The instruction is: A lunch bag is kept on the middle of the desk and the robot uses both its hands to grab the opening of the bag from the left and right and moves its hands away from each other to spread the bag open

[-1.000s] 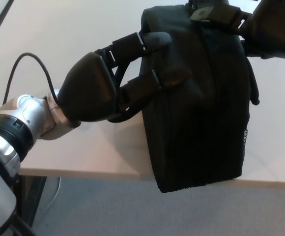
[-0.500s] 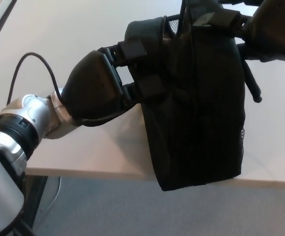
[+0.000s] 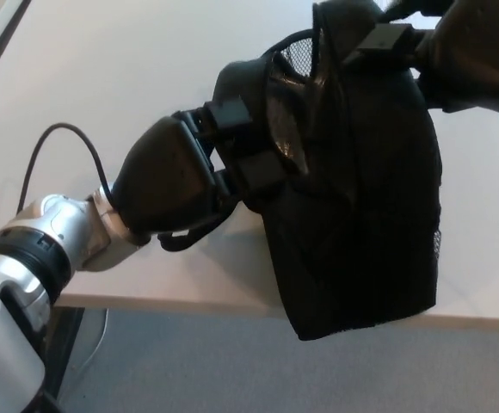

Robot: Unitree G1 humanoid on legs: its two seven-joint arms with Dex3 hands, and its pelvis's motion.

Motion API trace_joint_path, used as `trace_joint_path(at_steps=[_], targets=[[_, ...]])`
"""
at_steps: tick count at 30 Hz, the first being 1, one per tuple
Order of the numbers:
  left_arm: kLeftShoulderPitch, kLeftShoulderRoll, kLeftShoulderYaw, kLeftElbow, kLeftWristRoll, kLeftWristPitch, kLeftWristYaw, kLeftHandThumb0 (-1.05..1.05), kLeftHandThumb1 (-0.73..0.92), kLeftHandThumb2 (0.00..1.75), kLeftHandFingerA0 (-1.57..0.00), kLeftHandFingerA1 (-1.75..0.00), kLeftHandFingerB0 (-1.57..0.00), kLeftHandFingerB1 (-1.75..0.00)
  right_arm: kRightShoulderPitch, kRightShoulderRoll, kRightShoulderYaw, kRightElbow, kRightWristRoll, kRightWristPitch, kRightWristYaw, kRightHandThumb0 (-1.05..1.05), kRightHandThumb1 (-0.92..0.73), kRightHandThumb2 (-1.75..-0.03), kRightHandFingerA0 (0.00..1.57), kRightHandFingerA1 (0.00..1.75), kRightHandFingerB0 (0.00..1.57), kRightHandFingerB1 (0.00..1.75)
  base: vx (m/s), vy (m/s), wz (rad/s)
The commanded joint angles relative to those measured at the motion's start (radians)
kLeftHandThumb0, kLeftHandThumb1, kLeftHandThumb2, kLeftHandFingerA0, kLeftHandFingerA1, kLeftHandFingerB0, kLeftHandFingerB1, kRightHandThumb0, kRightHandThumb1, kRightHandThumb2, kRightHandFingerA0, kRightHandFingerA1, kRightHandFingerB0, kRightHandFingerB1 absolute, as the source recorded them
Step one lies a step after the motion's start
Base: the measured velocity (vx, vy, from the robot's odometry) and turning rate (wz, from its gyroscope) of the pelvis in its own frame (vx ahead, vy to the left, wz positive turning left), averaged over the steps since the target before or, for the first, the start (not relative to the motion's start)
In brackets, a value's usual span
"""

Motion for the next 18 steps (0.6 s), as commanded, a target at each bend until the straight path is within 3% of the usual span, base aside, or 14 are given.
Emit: trace_joint_path(at_steps=[1, 2, 4, 5, 6, 7, 11, 15, 18], targets=[[0.031, -0.010, 0.005, -0.003, -0.017, -0.023, -0.029, -0.15, 0.44, 1.11, -0.91, -1.66, -0.79, -1.58, 0.059, -0.001, 0.009, -0.016, -0.008, 0.053, -0.013, -0.23, -0.52, -0.58, 0.96, 1.67, 0.98, 1.05, 0.00, 0.000, 0.00], [0.032, -0.010, 0.006, -0.004, -0.018, -0.025, -0.027, -0.14, 0.44, 1.10, -0.90, -1.67, -0.78, -1.58, 0.066, 0.001, 0.004, -0.015, -0.001, 0.056, -0.017, -0.18, -0.53, -0.58, 0.92, 1.74, 0.88, 1.33, 0.00, 0.000, 0.00], [0.035, -0.007, 0.008, -0.003, -0.018, -0.026, -0.022, -0.16, 0.50, 1.11, -0.96, -1.75, -0.81, -1.64, 0.076, 0.001, 0.001, 0.001, 0.006, 0.055, -0.030, -0.19, -0.50, -0.57, 0.92, 1.73, 0.88, 1.36, 0.00, 0.000, 0.00], [0.042, -0.007, 0.018, 0.002, -0.034, -0.038, -0.034, -0.15, 0.50, 1.10, -0.90, -1.70, -0.78, -1.62, 0.086, -0.002, -0.006, 0.009, 0.015, 0.055, -0.041, -0.23, -0.35, -0.84, 1.20, 1.36, 1.08, 1.29, 0.00, 0.000, 0.00], [0.045, -0.007, 0.023, 0.004, -0.040, -0.043, -0.040, -0.15, 0.50, 1.10, -0.90, -1.70, -0.78, -1.62, 0.090, -0.003, -0.009, 0.012, 0.018, 0.055, -0.047, -0.23, -0.35, -0.84, 1.20, 1.36, 1.08, 1.29, 0.00, 0.000, 0.00], [0.049, -0.004, 0.026, 0.006, -0.040, -0.041, -0.038, -0.15, 0.52, 1.09, -0.90, -1.69, -0.79, -1.62, 0.092, -0.007, -0.006, 0.013, 0.009, 0.061, -0.059, -0.19, -0.47, -0.65, 0.90, 1.75, 0.72, 1.71, 0.00, 0.000, 0.00], [0.073, 0.006, 0.046, 0.008, -0.058, -0.048, -0.048, -0.13, 0.53, 0.98, -0.88, -1.67, -0.76, -1.58, 0.120, -0.027, -0.010, 0.013, 0.019, 0.030, -0.078, -0.21, -0.51, -0.58, 0.87, 1.75, 0.69, 1.69, 0.00, 0.000, 0.00], [0.098, 0.010, 0.069, 0.007, -0.074, -0.066, -0.045, -0.13, 0.50, 1.04, -0.90, -1.65, -0.77, -1.57, 0.160, -0.046, -0.017, -0.010, 0.028, 0.006, -0.092, -0.21, -0.53, -0.56, 0.85, 1.75, 0.69, 1.69, 0.00, 0.000, 0.00], [0.151, 0.032, 0.096, 0.003, -0.097, -0.073, -0.040, -0.16, 0.62, 0.90, -0.89, -1.65, -0.76, -1.56, 0.257, -0.073, -0.051, -0.063, 0.065, -0.010, -0.097, -0.21, -0.57, -0.57, 0.82, 1.75, 0.70, 1.63, 0.00, 0.000, 0.00]])
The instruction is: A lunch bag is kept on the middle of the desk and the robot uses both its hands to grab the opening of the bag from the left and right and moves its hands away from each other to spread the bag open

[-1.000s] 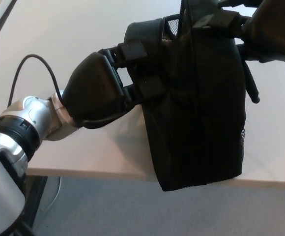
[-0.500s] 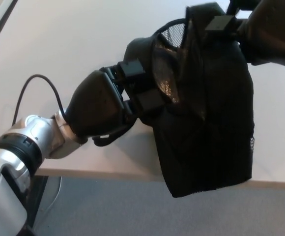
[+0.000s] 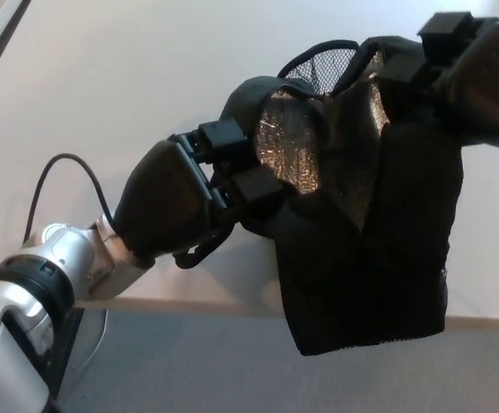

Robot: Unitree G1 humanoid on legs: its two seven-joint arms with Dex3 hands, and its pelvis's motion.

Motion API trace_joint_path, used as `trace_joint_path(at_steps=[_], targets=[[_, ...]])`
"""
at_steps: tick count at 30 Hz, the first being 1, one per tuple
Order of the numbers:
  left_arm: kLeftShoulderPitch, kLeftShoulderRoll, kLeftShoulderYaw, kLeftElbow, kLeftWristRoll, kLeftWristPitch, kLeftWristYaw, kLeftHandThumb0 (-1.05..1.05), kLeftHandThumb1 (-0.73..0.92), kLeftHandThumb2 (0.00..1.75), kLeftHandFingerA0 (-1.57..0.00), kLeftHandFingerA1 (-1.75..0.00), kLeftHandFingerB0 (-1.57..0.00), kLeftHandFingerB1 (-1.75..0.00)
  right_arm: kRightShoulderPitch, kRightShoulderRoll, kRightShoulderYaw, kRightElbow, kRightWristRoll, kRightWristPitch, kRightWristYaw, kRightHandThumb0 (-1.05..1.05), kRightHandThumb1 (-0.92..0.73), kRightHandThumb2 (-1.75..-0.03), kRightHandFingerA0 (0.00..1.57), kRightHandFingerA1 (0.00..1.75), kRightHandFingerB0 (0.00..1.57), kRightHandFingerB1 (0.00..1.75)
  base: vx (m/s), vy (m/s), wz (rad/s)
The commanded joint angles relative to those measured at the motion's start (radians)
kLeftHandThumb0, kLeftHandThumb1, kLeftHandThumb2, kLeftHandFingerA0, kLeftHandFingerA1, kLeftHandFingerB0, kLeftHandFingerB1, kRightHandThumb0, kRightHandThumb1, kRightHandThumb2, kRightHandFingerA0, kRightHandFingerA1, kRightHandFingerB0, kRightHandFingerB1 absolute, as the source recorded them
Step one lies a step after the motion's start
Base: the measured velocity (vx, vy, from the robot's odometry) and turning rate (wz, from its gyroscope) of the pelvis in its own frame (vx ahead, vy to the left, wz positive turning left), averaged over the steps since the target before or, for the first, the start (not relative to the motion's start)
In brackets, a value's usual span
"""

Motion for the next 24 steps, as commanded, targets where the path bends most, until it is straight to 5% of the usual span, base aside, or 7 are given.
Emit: trace_joint_path(at_steps=[1, 7, 9, 13, 24], targets=[[0.078, 0.048, 0.042, 0.005, -0.053, -0.038, -0.015, -0.16, 0.62, 0.90, -0.89, -1.65, -0.76, -1.56, 0.134, -0.050, -0.038, -0.057, 0.051, -0.035, -0.032, -0.21, -0.57, -0.57, 0.82, 1.75, 0.70, 1.63, 0.00, 0.000, 0.00], [0.205, 0.091, 0.113, 0.020, -0.108, -0.081, -0.012, -0.17, 0.58, 0.96, -0.94, -1.56, -0.82, -1.46, 0.364, -0.030, -0.151, -0.094, 0.143, -0.011, -0.101, -0.25, -0.55, -0.55, 0.85, 1.75, 0.70, 1.67, 0.00, 0.000, 0.00], [0.269, 0.103, 0.144, 0.036, -0.134, -0.078, -0.008, -0.13, 0.49, 1.14, -0.90, -1.60, -0.84, -1.46, 0.459, 0.010, -0.178, -0.060, 0.171, 0.002, -0.148, -0.22, -0.62, -0.57, 0.87, 1.75, 0.74, 1.67, 0.00, 0.000, 0.00], [0.343, 0.110, 0.188, 0.056, -0.154, -0.088, 0.011, -0.10, 0.44, 1.20, -0.93, -1.62, -0.85, -1.45, 0.552, 0.073, -0.190, -0.006, 0.179, 0.009, -0.196, -0.19, -0.59, -0.55, 0.88, 1.75, 0.69, 1.74, 0.00, 0.000, 0.00], [0.444, 0.126, 0.267, 0.054, -0.173, -0.113, -0.005, -0.11, 0.45, 1.21, -0.90, -1.60, -0.92, -1.39, 0.625, 0.165, -0.188, 0.088, 0.176, 0.034, -0.226, -0.18, -0.58, -0.55, 0.85, 1.75, 0.67, 1.71, 0.00, 0.000, 0.00]])
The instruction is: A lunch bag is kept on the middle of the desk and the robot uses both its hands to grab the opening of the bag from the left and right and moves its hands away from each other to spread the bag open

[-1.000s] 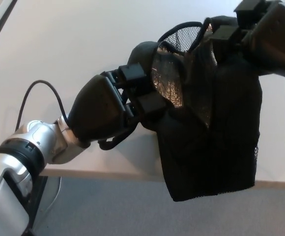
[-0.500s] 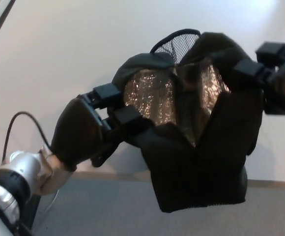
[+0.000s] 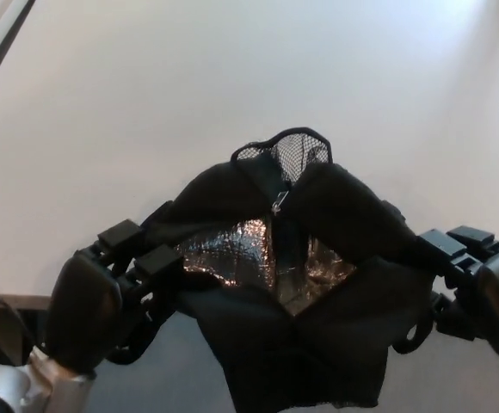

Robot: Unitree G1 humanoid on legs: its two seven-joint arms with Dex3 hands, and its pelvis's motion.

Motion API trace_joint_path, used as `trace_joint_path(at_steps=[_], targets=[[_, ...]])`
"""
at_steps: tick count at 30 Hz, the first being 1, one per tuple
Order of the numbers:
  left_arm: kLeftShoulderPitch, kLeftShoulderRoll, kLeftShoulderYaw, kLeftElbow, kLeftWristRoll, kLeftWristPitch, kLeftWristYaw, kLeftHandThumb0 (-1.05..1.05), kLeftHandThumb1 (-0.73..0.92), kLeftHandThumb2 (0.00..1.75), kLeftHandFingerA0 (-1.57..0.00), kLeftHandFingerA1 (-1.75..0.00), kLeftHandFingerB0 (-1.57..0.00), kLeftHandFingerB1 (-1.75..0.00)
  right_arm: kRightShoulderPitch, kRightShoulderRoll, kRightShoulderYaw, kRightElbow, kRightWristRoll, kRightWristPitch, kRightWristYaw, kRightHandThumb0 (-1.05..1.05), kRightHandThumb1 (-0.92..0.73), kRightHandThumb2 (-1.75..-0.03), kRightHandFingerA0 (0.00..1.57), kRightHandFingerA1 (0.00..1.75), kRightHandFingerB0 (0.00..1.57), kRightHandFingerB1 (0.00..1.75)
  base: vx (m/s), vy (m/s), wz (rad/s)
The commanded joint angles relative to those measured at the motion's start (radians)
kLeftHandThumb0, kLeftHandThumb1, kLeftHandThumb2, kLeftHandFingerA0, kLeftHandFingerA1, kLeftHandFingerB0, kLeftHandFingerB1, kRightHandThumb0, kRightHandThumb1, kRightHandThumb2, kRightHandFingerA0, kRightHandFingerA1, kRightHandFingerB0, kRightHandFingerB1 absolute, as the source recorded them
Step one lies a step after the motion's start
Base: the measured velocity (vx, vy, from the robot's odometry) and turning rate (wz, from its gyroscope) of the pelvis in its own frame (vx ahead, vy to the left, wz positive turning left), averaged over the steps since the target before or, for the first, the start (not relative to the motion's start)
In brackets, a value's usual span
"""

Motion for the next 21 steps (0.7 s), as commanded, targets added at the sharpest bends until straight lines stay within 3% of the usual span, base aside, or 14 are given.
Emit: trace_joint_path(at_steps=[1, 2, 3, 10, 17, 21], targets=[[0.057, 0.076, 0.041, 0.036, -0.055, 0.007, -0.002, -0.11, 0.45, 1.21, -0.90, -1.60, -0.92, -1.39, 0.046, -0.018, -0.016, 0.070, 0.033, 0.062, -0.032, -0.18, -0.58, -0.55, 0.85, 1.75, 0.67, 1.71, 0.00, 0.000, 0.00], [0.059, 0.072, 0.045, 0.035, -0.055, 0.006, 0.001, -0.10, 0.45, 1.21, -0.90, -1.61, -0.91, -1.40, 0.045, -0.017, -0.018, 0.071, 0.036, 0.061, -0.026, -0.19, -0.58, -0.55, 0.85, 1.75, 0.66, 1.71, 0.00, 0.000, 0.00], [0.062, 0.072, 0.047, 0.035, -0.056, 0.004, -0.001, -0.10, 0.45, 1.16, -0.90, -1.60, -0.93, -1.34, 0.044, -0.018, -0.021, 0.067, 0.039, 0.062, -0.017, -0.23, -0.56, -0.55, 0.88, 1.74, 0.72, 1.60, 0.00, 0.000, 0.00], [0.067, 0.061, 0.052, 0.023, -0.042, 0.004, 0.005, -0.12, 0.43, 1.19, -0.92, -1.58, -0.95, -1.32, 0.033, -0.024, -0.036, 0.052, 0.053, 0.066, 0.020, -0.21, -0.57, -0.55, 0.86, 1.74, 0.69, 1.70, 0.00, 0.000, 0.00], [0.039, 0.049, 0.056, 0.009, -0.047, -0.011, -0.012, -0.13, 0.39, 1.22, -0.93, -1.58, -0.99, -1.28, 0.031, -0.023, -0.038, 0.058, 0.055, 0.071, 0.039, -0.21, -0.56, -0.54, 0.84, 1.74, 0.68, 1.69, 0.00, 0.000, 0.00], [-0.041, 0.060, 0.037, -0.039, -0.007, 0.000, 0.009, -0.14, 0.47, 1.11, -0.94, -1.48, -0.97, -1.18, -0.030, -0.033, -0.022, 0.032, 0.034, 0.063, 0.061, -0.22, -0.58, -0.55, 0.84, 1.74, 0.72, 1.63, 0.00, 0.000, 0.00]])
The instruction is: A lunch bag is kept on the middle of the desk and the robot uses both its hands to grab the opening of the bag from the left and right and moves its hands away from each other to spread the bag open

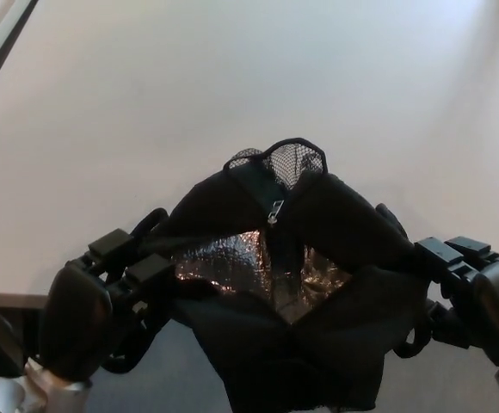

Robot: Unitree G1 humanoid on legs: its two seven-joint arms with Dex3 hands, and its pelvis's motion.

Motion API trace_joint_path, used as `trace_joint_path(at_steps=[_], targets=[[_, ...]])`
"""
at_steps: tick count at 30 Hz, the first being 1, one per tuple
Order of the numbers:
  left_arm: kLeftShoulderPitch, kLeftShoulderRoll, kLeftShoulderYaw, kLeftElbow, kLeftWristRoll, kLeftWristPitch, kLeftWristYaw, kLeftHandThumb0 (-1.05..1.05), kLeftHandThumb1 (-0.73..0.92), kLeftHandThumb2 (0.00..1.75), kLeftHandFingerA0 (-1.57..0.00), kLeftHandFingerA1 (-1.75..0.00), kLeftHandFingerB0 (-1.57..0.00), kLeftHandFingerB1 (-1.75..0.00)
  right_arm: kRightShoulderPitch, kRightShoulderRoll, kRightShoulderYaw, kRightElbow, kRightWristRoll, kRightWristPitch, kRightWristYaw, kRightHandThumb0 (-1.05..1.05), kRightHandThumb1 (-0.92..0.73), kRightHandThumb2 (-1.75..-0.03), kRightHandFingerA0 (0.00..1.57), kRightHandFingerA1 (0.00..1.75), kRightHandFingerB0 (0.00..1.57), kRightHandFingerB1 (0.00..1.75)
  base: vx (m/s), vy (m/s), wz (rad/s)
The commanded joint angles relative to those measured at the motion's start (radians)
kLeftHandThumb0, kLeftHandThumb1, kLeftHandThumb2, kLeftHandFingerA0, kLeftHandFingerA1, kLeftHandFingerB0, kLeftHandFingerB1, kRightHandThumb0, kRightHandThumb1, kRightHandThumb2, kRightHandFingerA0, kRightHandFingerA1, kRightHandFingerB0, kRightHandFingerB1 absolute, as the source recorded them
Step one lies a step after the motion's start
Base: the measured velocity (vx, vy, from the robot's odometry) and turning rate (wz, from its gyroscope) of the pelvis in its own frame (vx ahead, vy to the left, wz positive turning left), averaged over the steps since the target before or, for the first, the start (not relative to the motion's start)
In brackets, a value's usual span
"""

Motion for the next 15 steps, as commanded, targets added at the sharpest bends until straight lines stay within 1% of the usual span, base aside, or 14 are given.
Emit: trace_joint_path(at_steps=[1, 2, 3, 4, 5, 6, 7, 8, 9, 10, 11, 12, 13, 15], targets=[[-0.089, 0.062, 0.014, -0.046, -0.001, 0.036, 0.009, -0.07, 0.49, 1.00, -0.95, -0.96, -0.94, -0.89, -0.057, -0.044, -0.024, -0.019, 0.037, 0.051, 0.058, -0.23, -0.57, -0.55, 0.83, 1.75, 0.70, 1.69, 0.00, 0.000, 0.00], [-0.116, 0.061, 0.019, -0.064, 0.002, 0.052, 0.013, -0.06, 0.59, 0.69, -0.79, -0.72, -0.79, -0.55, -0.079, -0.042, -0.033, -0.035, 0.052, 0.036, 0.074, -0.24, -0.58, -0.55, 0.82, 1.74, 0.69, 1.64, 0.00, 0.000, 0.00], [-0.127, 0.058, 0.021, -0.069, 0.003, 0.063, 0.020, -0.06, 0.59, 0.69, -0.79, -0.72, -0.79, -0.55, -0.088, -0.042, -0.039, -0.042, 0.063, 0.021, 0.086, -0.24, -0.58, -0.55, 0.82, 1.74, 0.69, 1.64, 0.00, 0.000, 0.00], [-0.146, 0.054, 0.025, -0.076, 0.002, 0.071, 0.027, 0.07, 0.57, 0.63, -0.64, -0.47, -0.49, -0.39, -0.101, -0.035, -0.055, -0.054, 0.092, 0.009, 0.114, -0.30, -0.55, -0.58, 0.85, 1.65, 0.70, 1.51, 0.00, 0.000, 0.00], [-0.164, 0.051, 0.031, -0.081, -0.004, 0.075, 0.018, 0.08, 0.57, 0.65, -0.47, -0.38, -0.31, -0.34, -0.114, -0.030, -0.070, -0.069, 0.116, 0.008, 0.147, -0.33, -0.53, -0.57, 0.87, 1.32, 0.71, 0.98, 0.00, 0.000, 0.00], [-0.178, 0.049, 0.038, -0.084, -0.013, 0.078, 0.000, 0.08, 0.57, 0.65, -0.47, -0.38, -0.31, -0.34, -0.125, -0.026, -0.083, -0.084, 0.135, 0.012, 0.181, -0.33, -0.53, -0.57, 0.87, 1.32, 0.71, 0.98, 0.00, 0.000, 0.00], [-0.220, 0.043, 0.043, -0.090, -0.004, 0.125, -0.004, 0.17, 0.45, 0.76, -0.25, -0.31, -0.07, -0.30, -0.152, -0.028, -0.094, -0.136, 0.143, 0.062, 0.248, -0.46, -0.51, -0.55, 0.61, 0.43, 0.27, 0.30, 0.00, 0.000, 0.00], [-0.264, 0.041, 0.046, -0.091, 0.006, 0.167, -0.013, 0.11, 0.46, 0.71, -0.18, -0.36, -0.05, -0.21, -0.180, -0.039, -0.103, -0.206, 0.154, 0.127, 0.364, -0.33, -0.36, -0.92, 0.00, 0.46, 0.00, 0.48, 0.00, 0.000, 0.00], [-0.271, 0.040, 0.045, -0.090, 0.007, 0.174, -0.016, 0.11, 0.46, 0.71, -0.18, -0.36, -0.05, -0.21, -0.183, -0.043, -0.105, -0.222, 0.157, 0.140, 0.391, -0.33, -0.36, -0.92, 0.00, 0.46, 0.00, 0.48, 0.00, 0.000, 0.00], [-0.330, 0.050, 0.044, -0.080, 0.010, 0.185, -0.060, -0.10, 0.58, 0.57, -0.19, -0.29, 0.00, -0.16, -0.240, -0.046, -0.117, -0.282, 0.153, 0.193, 0.456, -0.65, -0.42, -0.77, 0.05, 0.24, 0.04, 0.16, 0.00, 0.000, 0.00], [-0.359, 0.052, 0.040, -0.069, 0.018, 0.201, -0.067, -0.05, 0.52, 0.71, -0.16, -0.37, 0.00, -0.11, -0.270, -0.046, -0.120, -0.297, 0.148, 0.210, 0.475, -0.64, -0.42, -0.77, 0.04, 0.24, 0.03, 0.16, 0.00, 0.000, 0.00], [-0.384, 0.052, 0.038, -0.056, 0.020, 0.210, -0.074, 0.03, 0.51, 0.75, -0.14, -0.36, 0.00, -0.10, -0.296, -0.046, -0.124, -0.315, 0.150, 0.230, 0.507, -0.65, -0.42, -0.75, 0.07, 0.29, 0.06, 0.18, 0.00, 0.000, 0.00], [-0.423, 0.052, 0.038, -0.038, 0.018, 0.217, -0.086, 0.05, 0.50, 0.80, -0.14, -0.36, 0.00, -0.12, -0.341, -0.045, -0.128, -0.340, 0.149, 0.266, 0.562, -0.61, -0.40, -0.75, 0.05, 0.35, 0.05, 0.22, 0.00, 0.000, 0.00], [-0.457, 0.053, 0.037, -0.024, 0.016, 0.223, -0.092, 0.06, 0.49, 0.80, -0.14, -0.37, 0.00, -0.13, -0.392, -0.041, -0.127, -0.348, 0.137, 0.299, 0.601, -0.60, -0.40, -0.75, 0.04, 0.35, 0.03, 0.20, 0.00, 0.000, 0.00]])
